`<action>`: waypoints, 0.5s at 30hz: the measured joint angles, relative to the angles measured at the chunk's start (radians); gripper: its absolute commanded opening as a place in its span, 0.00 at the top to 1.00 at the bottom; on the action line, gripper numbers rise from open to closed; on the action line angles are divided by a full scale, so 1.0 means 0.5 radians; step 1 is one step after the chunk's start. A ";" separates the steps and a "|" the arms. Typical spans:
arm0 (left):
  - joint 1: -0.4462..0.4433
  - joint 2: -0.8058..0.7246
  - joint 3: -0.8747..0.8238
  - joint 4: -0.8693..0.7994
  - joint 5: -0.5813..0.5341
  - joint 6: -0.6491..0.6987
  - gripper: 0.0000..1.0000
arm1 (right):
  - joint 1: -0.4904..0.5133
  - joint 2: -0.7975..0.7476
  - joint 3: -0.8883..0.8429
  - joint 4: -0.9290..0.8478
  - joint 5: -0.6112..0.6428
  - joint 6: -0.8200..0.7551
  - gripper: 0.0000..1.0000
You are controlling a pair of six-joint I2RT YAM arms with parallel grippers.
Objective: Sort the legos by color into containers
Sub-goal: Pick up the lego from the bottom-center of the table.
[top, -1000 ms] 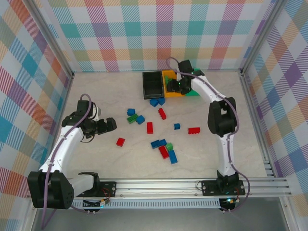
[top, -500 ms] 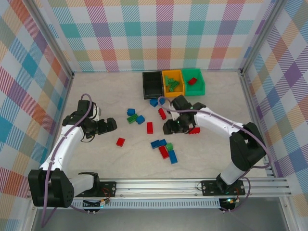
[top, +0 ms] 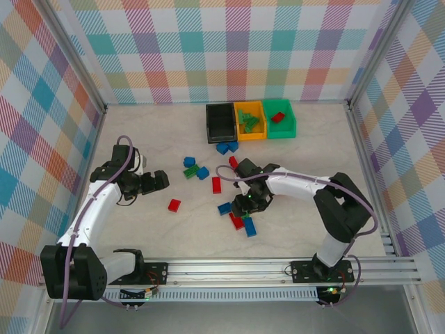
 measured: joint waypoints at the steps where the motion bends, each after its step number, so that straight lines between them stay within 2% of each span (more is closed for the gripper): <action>1: 0.000 0.000 0.000 0.000 0.000 0.000 0.00 | 0.001 0.020 0.002 0.002 0.020 0.000 0.49; 5: 0.000 0.000 0.000 0.000 0.000 0.000 0.00 | 0.001 0.042 0.002 0.006 0.051 0.003 0.59; 10: 0.000 0.000 0.000 0.000 0.000 0.000 0.00 | 0.001 0.040 0.005 0.012 0.050 0.008 0.61; 12: 0.000 0.000 0.000 0.000 0.000 0.000 0.00 | 0.001 0.040 0.006 0.013 0.050 0.008 0.56; 13: 0.000 0.000 0.000 0.000 0.000 0.000 0.00 | 0.001 0.040 0.006 0.014 0.048 0.012 0.48; 15: 0.000 0.000 0.000 0.001 0.000 0.000 0.00 | 0.001 0.040 0.007 0.014 0.054 0.023 0.45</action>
